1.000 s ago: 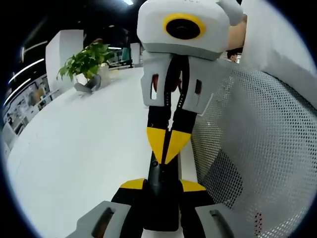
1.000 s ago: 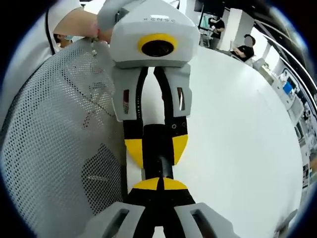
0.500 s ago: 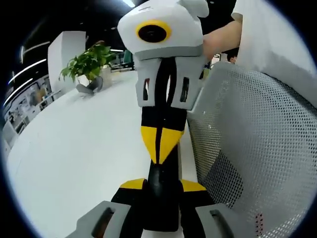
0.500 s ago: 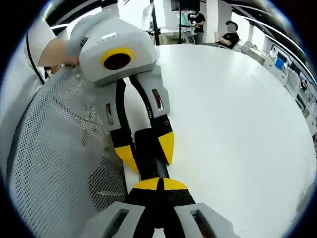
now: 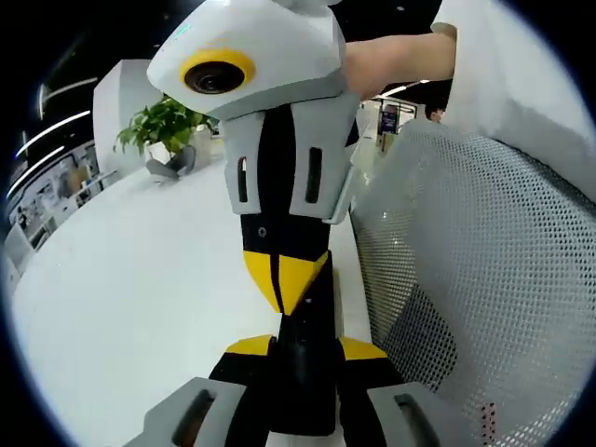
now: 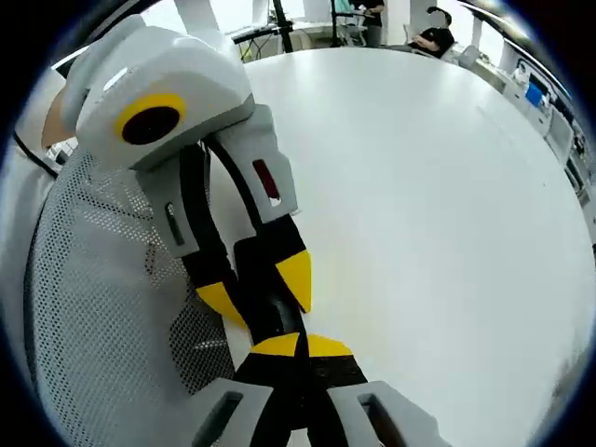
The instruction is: Press the specified remote control buttons in sequence, fully releasing each button before pressing the next.
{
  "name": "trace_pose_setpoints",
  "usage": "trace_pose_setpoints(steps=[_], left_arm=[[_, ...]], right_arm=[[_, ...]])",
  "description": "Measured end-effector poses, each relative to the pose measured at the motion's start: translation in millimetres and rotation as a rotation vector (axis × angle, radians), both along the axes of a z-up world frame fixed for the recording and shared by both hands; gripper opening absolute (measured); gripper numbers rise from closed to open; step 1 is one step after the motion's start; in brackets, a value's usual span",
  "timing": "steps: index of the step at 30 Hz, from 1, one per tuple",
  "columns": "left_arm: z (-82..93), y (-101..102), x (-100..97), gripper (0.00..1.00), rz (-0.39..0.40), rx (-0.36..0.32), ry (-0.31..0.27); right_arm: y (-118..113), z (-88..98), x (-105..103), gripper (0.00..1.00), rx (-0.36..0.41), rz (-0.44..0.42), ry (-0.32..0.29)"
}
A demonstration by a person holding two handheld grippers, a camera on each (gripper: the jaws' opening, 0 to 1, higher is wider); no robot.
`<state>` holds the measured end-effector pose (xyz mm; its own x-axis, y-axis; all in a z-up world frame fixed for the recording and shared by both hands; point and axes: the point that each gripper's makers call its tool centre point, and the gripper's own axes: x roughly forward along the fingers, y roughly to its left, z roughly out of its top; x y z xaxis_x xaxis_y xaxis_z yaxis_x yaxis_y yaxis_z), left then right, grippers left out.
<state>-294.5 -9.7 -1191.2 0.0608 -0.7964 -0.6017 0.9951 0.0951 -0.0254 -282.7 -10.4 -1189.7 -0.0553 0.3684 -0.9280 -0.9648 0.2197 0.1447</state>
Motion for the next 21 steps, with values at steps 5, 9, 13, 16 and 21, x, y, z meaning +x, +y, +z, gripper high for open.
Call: trace_pose_setpoints(steps=[5, 9, 13, 16, 21], left_arm=[[0.3, 0.2, -0.1, 0.24, 0.003, -0.005, 0.001], [0.2, 0.5, -0.1, 0.24, 0.003, -0.010, 0.002], [0.5, 0.5, -0.2, 0.24, 0.005, -0.013, 0.002], [0.6, 0.5, -0.2, 0.24, 0.006, -0.016, 0.003], [0.6, 0.7, -1.0, 0.25, 0.004, -0.020, 0.007]], right_arm=[[-0.9, 2.3, 1.4, 0.00, 0.096, -0.070, -0.018], [-3.2, 5.0, -1.6, 0.00, 0.167, -0.141, -0.029], [7.0, 10.5, -15.4, 0.00, 0.199, -0.077, -0.018], [6.8, 9.0, -14.7, 0.00, 0.165, -0.013, -0.075], [7.2, 7.0, -17.4, 0.00, 0.110, 0.125, -0.126]])
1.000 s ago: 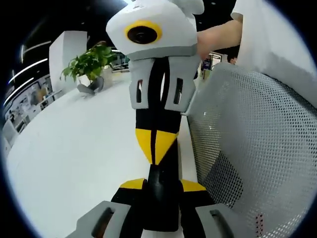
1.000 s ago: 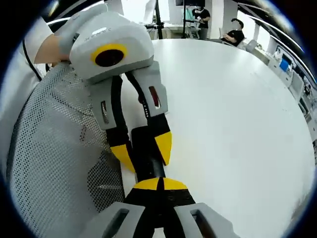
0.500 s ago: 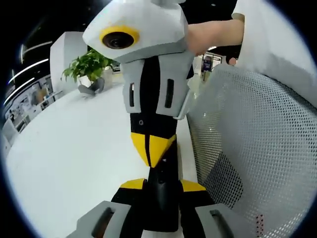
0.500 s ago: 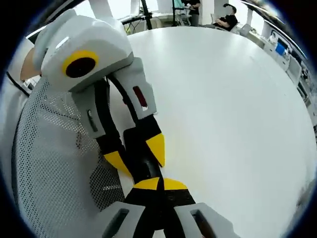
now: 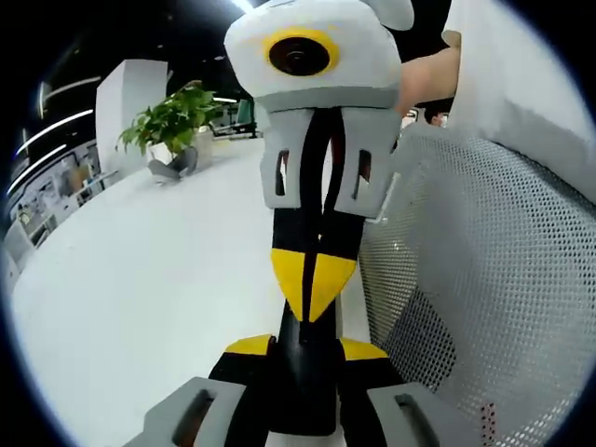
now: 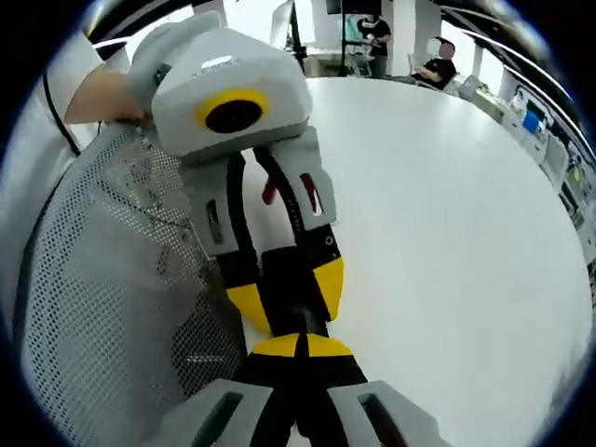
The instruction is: Press the specified remote control buttons in sequence, fully releasing each button before pressing the next.
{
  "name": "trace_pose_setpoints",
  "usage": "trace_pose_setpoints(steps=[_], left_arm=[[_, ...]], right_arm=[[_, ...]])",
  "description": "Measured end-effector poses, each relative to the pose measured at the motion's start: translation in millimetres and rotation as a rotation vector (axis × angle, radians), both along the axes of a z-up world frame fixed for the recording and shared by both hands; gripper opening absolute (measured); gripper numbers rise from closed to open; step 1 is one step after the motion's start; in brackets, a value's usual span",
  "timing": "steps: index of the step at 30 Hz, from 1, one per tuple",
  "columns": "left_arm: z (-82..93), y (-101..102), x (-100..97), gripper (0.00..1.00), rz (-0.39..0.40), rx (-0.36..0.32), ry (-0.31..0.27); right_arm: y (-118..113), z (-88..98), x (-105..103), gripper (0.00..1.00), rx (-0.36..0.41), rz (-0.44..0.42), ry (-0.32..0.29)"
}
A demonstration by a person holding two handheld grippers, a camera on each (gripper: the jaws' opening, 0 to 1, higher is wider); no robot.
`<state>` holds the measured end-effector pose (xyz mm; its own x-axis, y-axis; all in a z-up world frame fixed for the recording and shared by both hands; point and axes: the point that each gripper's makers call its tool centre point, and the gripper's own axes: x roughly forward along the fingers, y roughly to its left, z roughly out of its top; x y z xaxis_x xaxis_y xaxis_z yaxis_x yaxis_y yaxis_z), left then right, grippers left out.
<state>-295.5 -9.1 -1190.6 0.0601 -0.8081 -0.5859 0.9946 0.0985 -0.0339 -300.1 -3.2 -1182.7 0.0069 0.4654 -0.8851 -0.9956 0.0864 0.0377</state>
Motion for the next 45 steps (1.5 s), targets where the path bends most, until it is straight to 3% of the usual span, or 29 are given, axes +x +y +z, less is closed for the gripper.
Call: trace_pose_setpoints(steps=[6, 10, 15, 22, 27, 32, 35, 40, 45], left_arm=[[-0.2, 0.1, -0.4, 0.25, -0.005, 0.000, -0.002], [-0.4, 0.1, -0.2, 0.25, -0.007, -0.001, -0.002], [-0.8, -0.3, 0.0, 0.25, -0.004, 0.000, -0.003], [-0.4, -0.3, -0.1, 0.25, 0.001, -0.007, 0.000], [-0.3, -0.5, 0.1, 0.25, 0.001, -0.013, 0.003], [-0.6, -0.6, -0.2, 0.25, -0.005, -0.010, -0.005], [-0.4, -0.8, -0.1, 0.25, -0.009, -0.013, -0.007], [0.0, -1.2, 0.6, 0.24, -0.010, -0.011, -0.011], [0.4, -1.6, 0.9, 0.24, -0.011, -0.008, -0.017]], right_arm=[[1.5, -2.1, -0.2, 0.00, -0.056, 0.040, -0.088], [2.4, -2.3, 1.3, 0.00, -0.043, 0.052, -0.141], [2.3, -0.1, 3.3, 0.00, 0.029, -0.038, -0.085], [5.1, 1.1, -1.2, 0.00, 0.041, -0.029, -0.058], [6.3, 0.0, -0.4, 0.00, 0.020, 0.006, -0.051], [7.0, -1.9, -0.8, 0.00, -0.062, 0.135, -0.094], [8.6, -2.6, -0.7, 0.00, -0.092, 0.136, -0.100], [8.0, -1.5, 4.0, 0.00, -0.048, 0.054, -0.096], [9.4, -1.5, 4.2, 0.00, -0.075, 0.035, -0.093]])
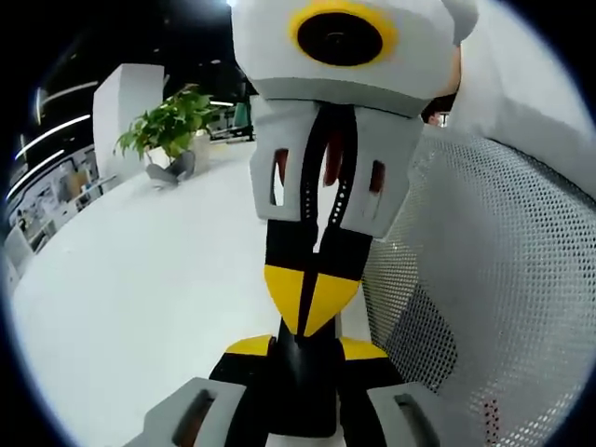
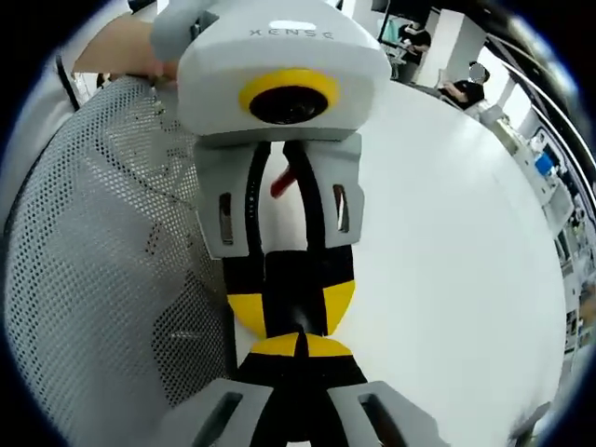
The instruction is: Press the specified remote control buttons in sequence, fully releasing each button before pressing the next.
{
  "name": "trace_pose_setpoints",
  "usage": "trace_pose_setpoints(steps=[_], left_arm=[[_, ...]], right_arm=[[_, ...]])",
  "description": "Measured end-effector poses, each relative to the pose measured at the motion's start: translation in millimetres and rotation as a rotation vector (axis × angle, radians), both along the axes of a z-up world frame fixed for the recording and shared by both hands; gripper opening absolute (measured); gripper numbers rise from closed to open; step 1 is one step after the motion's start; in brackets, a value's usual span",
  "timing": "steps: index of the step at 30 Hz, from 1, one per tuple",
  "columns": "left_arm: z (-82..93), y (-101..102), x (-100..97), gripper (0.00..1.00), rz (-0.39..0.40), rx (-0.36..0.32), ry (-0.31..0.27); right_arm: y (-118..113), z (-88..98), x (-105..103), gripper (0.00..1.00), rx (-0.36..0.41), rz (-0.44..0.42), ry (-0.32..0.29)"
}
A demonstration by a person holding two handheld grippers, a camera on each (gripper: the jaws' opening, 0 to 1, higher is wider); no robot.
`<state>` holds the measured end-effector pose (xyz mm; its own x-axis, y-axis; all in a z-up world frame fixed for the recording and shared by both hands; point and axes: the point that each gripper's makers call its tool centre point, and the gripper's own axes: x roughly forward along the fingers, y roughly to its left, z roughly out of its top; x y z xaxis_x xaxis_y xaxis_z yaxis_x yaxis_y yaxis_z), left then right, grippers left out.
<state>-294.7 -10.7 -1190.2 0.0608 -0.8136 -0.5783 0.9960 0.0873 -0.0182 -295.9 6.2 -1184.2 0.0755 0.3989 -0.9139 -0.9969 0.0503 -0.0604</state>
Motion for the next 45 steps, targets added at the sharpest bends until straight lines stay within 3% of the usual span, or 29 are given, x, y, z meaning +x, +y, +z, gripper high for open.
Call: trace_pose_setpoints(steps=[3, 7, 8, 12, 16, 21, 31, 37, 40, 45], left_arm=[[0.3, -0.1, 0.2, 0.24, 0.000, -0.001, 0.001], [0.3, 0.0, 0.4, 0.25, 0.003, -0.005, 0.003], [0.3, 0.0, 0.4, 0.25, 0.003, -0.005, 0.003], [0.4, 0.2, 0.4, 0.25, 0.000, -0.007, 0.002], [0.5, 0.5, 0.4, 0.25, -0.001, -0.007, 0.004], [0.5, 0.6, 0.5, 0.25, 0.003, -0.006, 0.006], [0.2, -0.7, -0.6, 0.25, 0.020, 0.090, 0.019], [-1.2, 1.0, -2.2, 0.25, 0.027, 0.106, 0.021], [-1.0, 1.2, -2.2, 0.25, 0.031, 0.111, 0.021], [-0.9, 1.1, -1.9, 0.25, 0.034, 0.136, 0.023]], right_arm=[[-1.2, 0.9, -0.3, 0.00, 0.028, -0.031, -0.009], [-2.7, 4.3, -1.9, 0.00, 0.122, -0.191, 0.115], [-2.6, 4.0, -3.8, 0.00, 0.120, -0.183, 0.136], [-0.1, 2.9, -3.3, 0.00, 0.084, -0.095, 0.065], [4.2, 2.8, -4.3, 0.00, 0.099, -0.074, 0.055], [4.0, 1.2, -4.1, 0.00, 0.045, 0.024, 0.026], [3.7, 0.5, -6.9, 0.00, 0.069, 0.045, 0.028], [5.8, -0.7, -5.8, 0.00, 0.035, 0.062, 0.048], [5.4, -0.8, -5.8, 0.00, 0.045, 0.023, 0.073], [5.4, -0.9, -5.8, 0.00, 0.053, 0.024, 0.061]])
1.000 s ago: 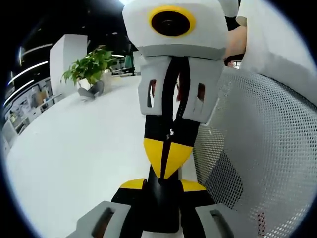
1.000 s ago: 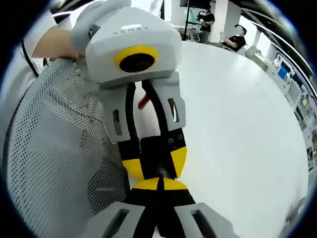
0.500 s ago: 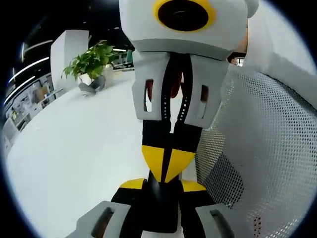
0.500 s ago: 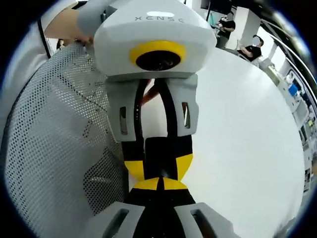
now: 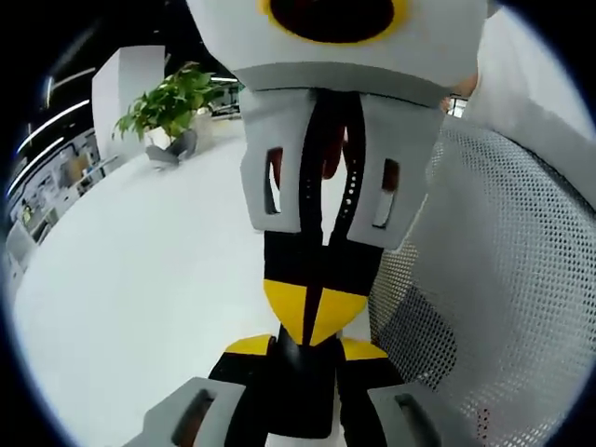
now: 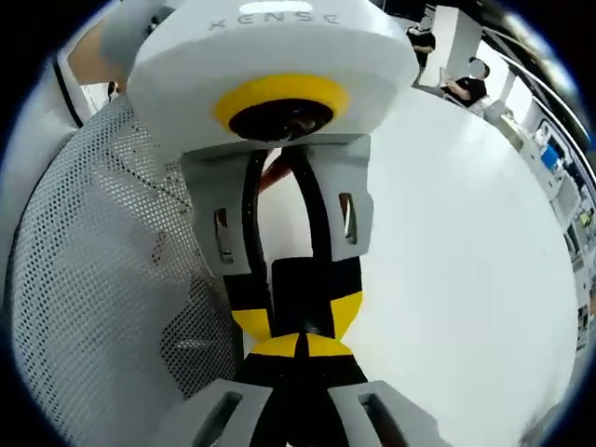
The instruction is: Press the specified remote control buttons in sequence, fully releasing each button before pressing the next.
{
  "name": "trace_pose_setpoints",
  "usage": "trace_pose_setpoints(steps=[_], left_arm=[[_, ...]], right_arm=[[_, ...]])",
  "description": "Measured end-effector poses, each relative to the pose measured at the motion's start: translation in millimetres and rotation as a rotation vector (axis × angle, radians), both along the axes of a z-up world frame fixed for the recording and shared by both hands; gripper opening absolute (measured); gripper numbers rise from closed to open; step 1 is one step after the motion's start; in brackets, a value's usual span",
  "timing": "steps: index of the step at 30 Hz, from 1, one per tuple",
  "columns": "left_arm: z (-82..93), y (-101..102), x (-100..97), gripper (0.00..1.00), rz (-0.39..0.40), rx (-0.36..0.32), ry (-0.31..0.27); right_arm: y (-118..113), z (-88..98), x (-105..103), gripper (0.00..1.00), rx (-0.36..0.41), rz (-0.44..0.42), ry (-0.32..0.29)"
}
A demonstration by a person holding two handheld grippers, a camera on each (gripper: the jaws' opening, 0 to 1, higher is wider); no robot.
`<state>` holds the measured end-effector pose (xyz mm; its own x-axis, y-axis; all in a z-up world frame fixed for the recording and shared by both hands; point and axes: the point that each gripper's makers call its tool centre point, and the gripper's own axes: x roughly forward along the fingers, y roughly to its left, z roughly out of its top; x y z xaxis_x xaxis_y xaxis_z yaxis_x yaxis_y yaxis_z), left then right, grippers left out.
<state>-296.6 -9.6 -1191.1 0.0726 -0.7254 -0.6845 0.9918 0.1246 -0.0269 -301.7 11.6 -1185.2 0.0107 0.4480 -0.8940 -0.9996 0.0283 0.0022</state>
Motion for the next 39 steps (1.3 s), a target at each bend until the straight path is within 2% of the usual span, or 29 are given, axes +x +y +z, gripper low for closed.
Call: trace_pose_setpoints(steps=[5, 7, 8, 11, 13, 14, 15, 16, 18, 22, 25, 29, 31, 33, 34, 38, 39], left_arm=[[0.1, 0.1, 0.7, 0.25, 0.019, 0.012, 0.000], [-0.1, 0.2, 0.8, 0.25, 0.021, 0.015, -0.001], [-0.4, 0.6, 1.3, 0.25, 0.024, 0.015, -0.001], [-0.8, 1.1, 2.1, 0.25, 0.034, 0.006, -0.003], [-0.9, 1.3, 2.6, 0.25, 0.033, 0.005, -0.005], [-0.9, 1.4, 2.8, 0.25, 0.033, 0.005, -0.004], [-1.0, 1.5, 2.9, 0.25, 0.033, 0.006, -0.004], [-1.1, 1.6, 3.2, 0.25, 0.031, 0.009, -0.006], [-1.3, 1.7, 3.3, 0.25, 0.028, 0.009, -0.007], [-1.7, 2.0, 3.3, 0.25, 0.025, 0.001, -0.007], [-1.5, 1.8, 2.8, 0.25, 0.024, 0.004, -0.008], [-1.6, 1.8, 2.2, 0.25, 0.025, -0.002, -0.006], [-1.5, 1.7, 1.9, 0.25, 0.026, -0.004, -0.006], [-1.4, 1.6, 1.7, 0.25, 0.026, -0.006, -0.006], [-1.4, 1.5, 1.6, 0.25, 0.026, -0.008, -0.006], [-1.7, 1.2, 1.7, 0.25, 0.035, -0.015, -0.006], [-1.7, 1.0, 1.6, 0.25, 0.038, -0.015, -0.008]], right_arm=[[0.6, 0.6, 1.8, 0.00, -0.012, 0.021, 0.001], [1.0, 0.9, 2.5, 0.00, -0.014, -0.008, 0.024], [1.0, 0.6, 3.0, 0.00, -0.020, -0.051, 0.038], [2.9, 0.1, 3.2, 0.00, -0.038, -0.007, 0.019], [3.2, -0.1, 4.5, 0.00, -0.039, -0.064, 0.027], [5.2, 0.2, 7.9, 0.00, -0.048, -0.002, -0.040], [6.6, 0.1, 7.6, 0.00, -0.049, 0.019, -0.064], [5.6, -0.5, 3.7, 0.00, -0.046, 0.002, -0.057], [3.9, 0.1, 4.5, 0.00, -0.028, 0.000, -0.056], [4.8, 2.4, 4.1, 0.00, 0.103, -0.003, -0.019], [3.4, 3.9, 3.7, 0.00, 0.204, -0.022, -0.037], [-4.6, 5.0, -1.0, 0.00, 0.241, -0.057, -0.016], [-7.4, 5.5, -3.3, 0.04, 0.250, -0.066, -0.004], [-13.2, 4.9, -1.8, 0.05, 0.240, -0.064, -0.030], [-17.6, 3.7, -0.2, 0.07, 0.224, -0.053, -0.048], [-24.4, 4.4, 6.5, 0.20, 0.231, -0.087, -0.054], [-25.4, 2.7, 4.8, 0.20, 0.229, -0.082, -0.035]])
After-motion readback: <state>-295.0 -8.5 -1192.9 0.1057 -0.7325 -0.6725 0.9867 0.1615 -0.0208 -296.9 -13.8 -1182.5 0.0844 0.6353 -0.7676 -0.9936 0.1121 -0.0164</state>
